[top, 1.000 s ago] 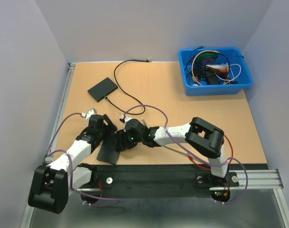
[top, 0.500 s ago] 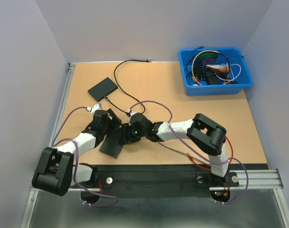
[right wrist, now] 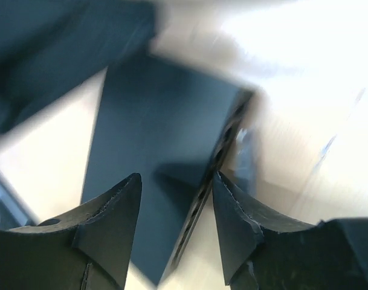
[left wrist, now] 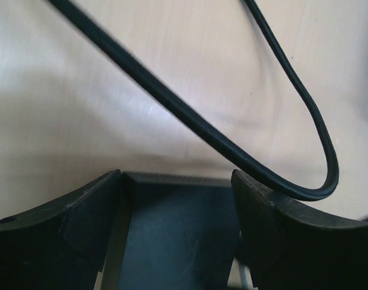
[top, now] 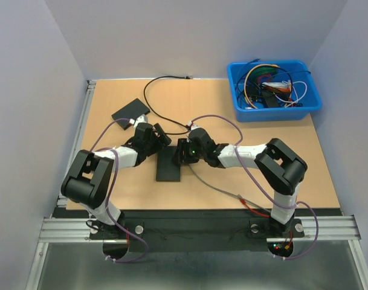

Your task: Insert the plug into the switch port

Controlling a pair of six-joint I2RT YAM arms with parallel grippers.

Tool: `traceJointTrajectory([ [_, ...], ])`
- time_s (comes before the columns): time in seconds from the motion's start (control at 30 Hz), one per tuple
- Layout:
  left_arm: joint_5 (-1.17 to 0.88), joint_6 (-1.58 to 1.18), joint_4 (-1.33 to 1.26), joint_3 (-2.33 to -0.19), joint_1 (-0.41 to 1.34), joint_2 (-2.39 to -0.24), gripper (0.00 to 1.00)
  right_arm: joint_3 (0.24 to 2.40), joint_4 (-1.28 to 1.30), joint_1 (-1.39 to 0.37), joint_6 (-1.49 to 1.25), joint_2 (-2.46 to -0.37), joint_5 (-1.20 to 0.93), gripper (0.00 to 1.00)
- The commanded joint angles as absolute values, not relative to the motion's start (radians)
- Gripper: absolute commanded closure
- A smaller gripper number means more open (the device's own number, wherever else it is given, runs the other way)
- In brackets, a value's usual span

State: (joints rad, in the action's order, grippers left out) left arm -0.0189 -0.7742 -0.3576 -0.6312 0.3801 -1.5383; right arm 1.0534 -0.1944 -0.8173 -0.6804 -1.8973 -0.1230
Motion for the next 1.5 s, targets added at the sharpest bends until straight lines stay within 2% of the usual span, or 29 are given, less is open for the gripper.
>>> traceJointTrajectory([
  [0.0,-0.035,-0.697,-0.334,-0.742,0.379,-1.643,0.16,1.011,-0.227,-0.854,-0.654,-1.735,-0.196,0.44],
  [0.23,-0.089,-0.647,-0.359,-0.839,0.379,-1.712,0.16,0.939,-0.083,-0.861,-0.609,-1.551,-0.111,0.43],
  [0.47,-0.178,-0.612,-0.4,-0.858,0.387,-1.689,0.16,0.911,0.098,-0.856,-0.541,-1.497,0.219,0.41],
  [0.83,-0.27,-0.635,-0.535,-0.805,0.48,-1.701,0.16,0.871,0.118,-0.848,-0.58,-1.548,0.213,0.41],
  [0.97,-0.189,-0.604,-0.448,-0.84,0.479,-1.594,0.16,0.891,0.104,-0.848,-0.565,-1.555,0.173,0.41],
  [1.17,0.115,-0.589,-0.062,-0.902,0.479,-1.416,0.16,0.957,0.1,-0.848,-0.542,-1.627,0.178,0.4],
  [1.47,0.176,-0.609,-0.063,-0.7,0.472,-1.377,0.16,1.052,0.095,-0.848,-0.537,-1.792,0.199,0.42],
])
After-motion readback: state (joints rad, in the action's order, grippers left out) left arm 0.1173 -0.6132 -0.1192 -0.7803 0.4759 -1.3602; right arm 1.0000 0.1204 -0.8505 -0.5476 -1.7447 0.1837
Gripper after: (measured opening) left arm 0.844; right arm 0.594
